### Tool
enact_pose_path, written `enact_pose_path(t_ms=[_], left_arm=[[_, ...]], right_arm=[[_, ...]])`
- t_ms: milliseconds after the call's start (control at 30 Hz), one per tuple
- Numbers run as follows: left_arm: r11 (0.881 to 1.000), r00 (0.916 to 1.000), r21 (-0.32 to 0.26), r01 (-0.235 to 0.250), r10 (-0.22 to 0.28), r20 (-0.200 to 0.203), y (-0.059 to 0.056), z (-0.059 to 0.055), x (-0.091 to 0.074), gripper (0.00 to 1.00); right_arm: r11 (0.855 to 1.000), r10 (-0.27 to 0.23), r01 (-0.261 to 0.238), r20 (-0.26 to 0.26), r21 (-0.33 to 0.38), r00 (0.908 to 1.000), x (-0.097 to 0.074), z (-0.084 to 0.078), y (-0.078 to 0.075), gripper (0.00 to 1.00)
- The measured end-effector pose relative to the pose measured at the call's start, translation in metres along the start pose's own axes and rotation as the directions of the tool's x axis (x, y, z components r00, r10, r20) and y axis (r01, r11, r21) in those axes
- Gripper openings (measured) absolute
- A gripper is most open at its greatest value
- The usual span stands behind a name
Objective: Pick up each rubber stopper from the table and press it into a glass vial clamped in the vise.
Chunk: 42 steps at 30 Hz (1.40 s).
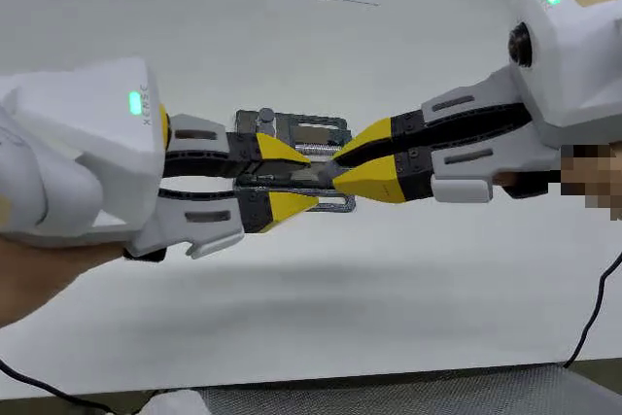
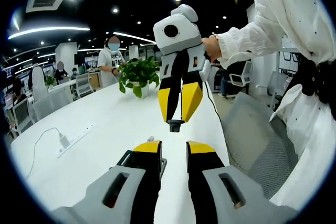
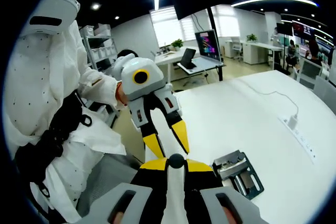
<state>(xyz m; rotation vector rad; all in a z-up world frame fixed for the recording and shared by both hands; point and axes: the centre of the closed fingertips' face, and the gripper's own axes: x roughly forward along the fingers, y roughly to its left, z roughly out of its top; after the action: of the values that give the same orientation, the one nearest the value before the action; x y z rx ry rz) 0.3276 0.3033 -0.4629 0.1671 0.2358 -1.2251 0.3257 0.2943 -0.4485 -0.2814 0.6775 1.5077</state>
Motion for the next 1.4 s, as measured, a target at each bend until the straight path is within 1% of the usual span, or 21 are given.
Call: enact_pose_path(t_ms=[67,133,167,200,267,400,467,533,600,700,833,933,1000,1033,1067,1133,1167,1200,1333,1400], left_arm=[[1.0,0.9996,-0.009,-0.027,0.027,-0.006,0.005,-0.006,-0.005,0.18],[0.998,0.9984,-0.038,-0.055,0.055,-0.01,0.01,-0.011,-0.011,0.22],[0.997,0.9978,-0.043,-0.066,0.065,-0.013,0.012,-0.013,-0.013,0.24],[0.995,0.9961,-0.047,-0.087,0.087,-0.015,0.015,-0.016,-0.017,0.26],[0.992,0.9945,-0.066,-0.104,0.104,-0.013,0.019,-0.02,-0.022,0.3],[0.987,0.9899,-0.079,-0.141,0.14,-0.022,0.026,-0.029,-0.032,0.35],[0.983,0.9861,-0.08,-0.166,0.165,-0.024,0.031,-0.033,-0.037,0.4],[0.98,0.984,-0.089,-0.178,0.177,-0.018,0.034,-0.036,-0.042,0.43],[0.977,0.9818,-0.093,-0.19,0.189,-0.022,0.038,-0.041,-0.046,0.44],[0.974,0.9794,-0.1,-0.202,0.2,-0.027,0.042,-0.046,-0.05,0.51],[0.975,0.9799,-0.097,-0.199,0.197,-0.034,0.043,-0.053,-0.052,0.58],[0.975,0.9805,-0.105,-0.196,0.193,-0.038,0.046,-0.059,-0.052,0.65],[0.975,0.981,-0.111,-0.194,0.191,-0.037,0.047,-0.061,-0.053,0.68],[0.974,0.9809,-0.114,-0.194,0.191,-0.039,0.048,-0.063,-0.053,0.69],[0.974,0.981,-0.118,-0.193,0.189,-0.042,0.049,-0.065,-0.053,0.7],[0.974,0.9813,-0.121,-0.192,0.188,-0.042,0.05,-0.068,-0.053,0.73],[0.974,0.9816,-0.126,-0.19,0.186,-0.04,0.05,-0.069,-0.053,0.74],[0.973,0.9823,-0.138,-0.187,0.183,-0.038,0.05,-0.07,-0.053,0.76],[0.971,0.9829,-0.152,-0.184,0.181,-0.034,0.051,-0.074,-0.054,0.81],[0.97,0.9828,-0.158,-0.185,0.182,-0.034,0.051,-0.076,-0.054,0.82]], right_arm=[[1.0,-0.018,0.018,0.0,0.01,0.9998,0.001,0.003,-0.006,0.06],[0.999,-0.033,0.033,-0.012,0.009,0.9994,0.005,0.004,-0.01,0.06],[0.999,-0.041,0.041,-0.018,0.008,0.999,0.006,0.004,-0.013,0.06],[0.999,-0.052,0.052,-0.028,0.003,0.9983,0.008,0.003,-0.017,0.06],[0.998,-0.066,0.066,-0.038,-0.001,0.9971,0.013,0.004,-0.023,0.06],[0.997,-0.077,0.077,-0.057,0.003,0.9954,0.02,0.007,-0.032,0.06],[0.996,-0.084,0.085,-0.071,0.004,0.9939,0.025,0.008,-0.039,0.06],[0.996,-0.092,0.092,-0.089,0.004,0.9918,0.03,0.009,-0.046,0.06],[0.995,-0.097,0.098,-0.111,0.003,0.9891,0.035,0.008,-0.052,0.06],[0.994,-0.107,0.108,-0.141,-0.001,0.9841,0.043,0.008,-0.062,0.06],[0.993,-0.116,0.117,-0.184,-0.006,0.9761,0.052,0.005,-0.073,0.06],[0.992,-0.122,0.124,-0.226,-0.005,0.9664,0.061,-0.001,-0.083,0.06],[0.991,-0.132,0.133,-0.263,-0.012,0.9558,0.064,-0.007,-0.089,0.06],[0.99,-0.138,0.139,-0.288,-0.019,0.9477,0.067,-0.012,-0.093,0.06],[0.99,-0.139,0.14,-0.296,-0.017,0.9451,0.069,-0.014,-0.095,0.06],[0.99,-0.135,0.137,-0.326,-0.017,0.9357,0.074,-0.021,-0.099,0.06],[0.99,-0.14,0.14,-0.345,-0.026,0.9283,0.076,-0.025,-0.1,0.06],[0.989,-0.148,0.141,-0.377,-0.046,0.9144,0.077,-0.031,-0.103,0.06],[0.99,-0.142,0.133,-0.41,-0.05,0.9012,0.088,-0.042,-0.106,0.06],[0.99,-0.144,0.132,-0.433,-0.059,0.8897,0.091,-0.049,-0.107,0.06]])
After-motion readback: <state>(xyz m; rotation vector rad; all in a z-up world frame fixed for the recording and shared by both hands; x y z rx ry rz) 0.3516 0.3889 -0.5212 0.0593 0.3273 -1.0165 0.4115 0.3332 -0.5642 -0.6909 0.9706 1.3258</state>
